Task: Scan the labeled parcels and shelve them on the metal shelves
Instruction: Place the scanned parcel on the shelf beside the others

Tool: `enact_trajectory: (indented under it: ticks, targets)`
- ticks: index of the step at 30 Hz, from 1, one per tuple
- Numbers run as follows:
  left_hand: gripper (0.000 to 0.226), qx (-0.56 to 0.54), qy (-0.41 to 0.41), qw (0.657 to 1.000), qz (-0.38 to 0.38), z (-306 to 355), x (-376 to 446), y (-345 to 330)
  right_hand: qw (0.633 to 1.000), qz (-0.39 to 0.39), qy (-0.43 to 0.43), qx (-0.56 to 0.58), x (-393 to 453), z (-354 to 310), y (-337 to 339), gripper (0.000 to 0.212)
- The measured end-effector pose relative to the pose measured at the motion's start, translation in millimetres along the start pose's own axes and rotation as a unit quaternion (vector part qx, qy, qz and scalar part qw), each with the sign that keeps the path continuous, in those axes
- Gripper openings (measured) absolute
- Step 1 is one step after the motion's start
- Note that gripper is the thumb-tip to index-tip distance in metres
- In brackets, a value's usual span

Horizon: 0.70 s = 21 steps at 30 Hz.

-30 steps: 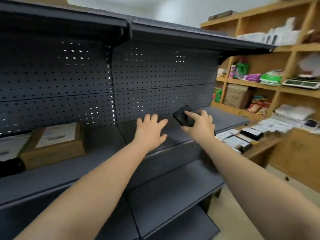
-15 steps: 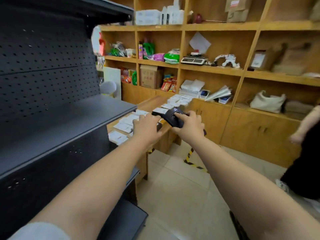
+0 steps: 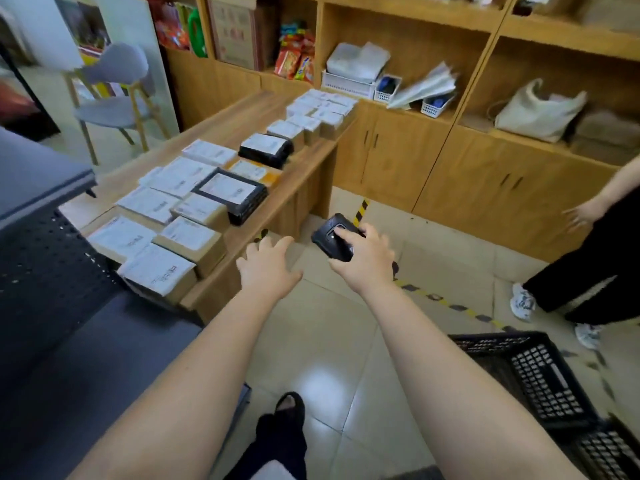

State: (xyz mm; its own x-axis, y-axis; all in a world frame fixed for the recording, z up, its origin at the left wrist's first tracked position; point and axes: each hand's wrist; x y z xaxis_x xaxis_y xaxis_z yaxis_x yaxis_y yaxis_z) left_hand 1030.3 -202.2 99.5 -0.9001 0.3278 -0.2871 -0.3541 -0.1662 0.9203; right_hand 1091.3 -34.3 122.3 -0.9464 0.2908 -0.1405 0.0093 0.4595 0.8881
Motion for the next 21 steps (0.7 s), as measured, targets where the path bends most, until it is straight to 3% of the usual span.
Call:
enact_trajectory:
  ticks: [13,21]
  targets:
    - [0.065,-0.104,0.107,0.988,0.042,-31.0,252.7,66.6,0.998,-0.039,0.009,0.048,263.0,-20.7,-5.2,0.061]
    - [0.066,-0.142,0.219,0.964,0.056,-26.3,375.9,76.5,0.983,-0.109,0.148,0.011,431.6,-33.2,-6.1,0.060]
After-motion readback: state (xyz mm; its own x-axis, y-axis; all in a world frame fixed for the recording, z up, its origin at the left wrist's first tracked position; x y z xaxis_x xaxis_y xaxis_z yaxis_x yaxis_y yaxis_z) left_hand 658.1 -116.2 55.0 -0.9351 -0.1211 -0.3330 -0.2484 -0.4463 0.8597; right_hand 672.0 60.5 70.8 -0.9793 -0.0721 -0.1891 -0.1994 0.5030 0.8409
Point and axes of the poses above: each hand's wrist, its own x-axis towards the middle knuckle, its own y-axis out of the back of the hand, z = x × y, and after that the axes turned 12 degrees about -z, right-handed
